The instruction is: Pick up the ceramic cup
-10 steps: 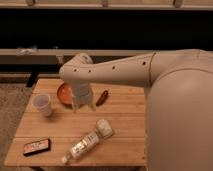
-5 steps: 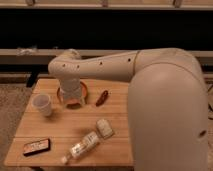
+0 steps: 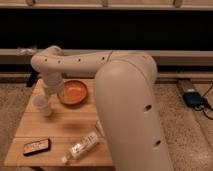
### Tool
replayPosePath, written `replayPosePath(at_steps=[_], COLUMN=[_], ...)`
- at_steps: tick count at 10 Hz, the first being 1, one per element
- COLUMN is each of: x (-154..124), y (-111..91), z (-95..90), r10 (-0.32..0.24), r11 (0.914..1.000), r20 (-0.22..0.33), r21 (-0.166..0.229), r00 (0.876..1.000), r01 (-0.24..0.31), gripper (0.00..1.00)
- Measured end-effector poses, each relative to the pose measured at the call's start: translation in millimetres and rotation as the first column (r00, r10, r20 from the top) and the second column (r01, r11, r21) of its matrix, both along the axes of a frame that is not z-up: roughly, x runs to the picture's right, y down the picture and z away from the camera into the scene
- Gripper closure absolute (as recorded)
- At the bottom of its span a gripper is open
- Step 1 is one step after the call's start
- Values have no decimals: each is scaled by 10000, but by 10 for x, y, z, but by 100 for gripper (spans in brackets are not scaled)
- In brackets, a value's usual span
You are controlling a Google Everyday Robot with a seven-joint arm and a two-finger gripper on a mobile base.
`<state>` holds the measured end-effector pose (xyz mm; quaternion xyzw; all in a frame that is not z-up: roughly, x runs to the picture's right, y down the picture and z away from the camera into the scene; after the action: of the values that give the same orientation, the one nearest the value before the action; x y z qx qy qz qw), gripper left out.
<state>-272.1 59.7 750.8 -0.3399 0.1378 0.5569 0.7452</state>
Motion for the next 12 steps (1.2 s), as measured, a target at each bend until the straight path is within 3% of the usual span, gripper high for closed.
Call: replayPosePath(at_steps=[5, 9, 12], x=[-499, -749, -761], y=[128, 131, 40], z=[300, 435, 547], r10=[-348, -624, -495], r11=[9976, 9936, 9934], r20=[1024, 1250, 1201], r21=[634, 1009, 1091], r00=[9941, 9902, 9915], r01=[284, 499, 364], gripper=[35, 35, 35])
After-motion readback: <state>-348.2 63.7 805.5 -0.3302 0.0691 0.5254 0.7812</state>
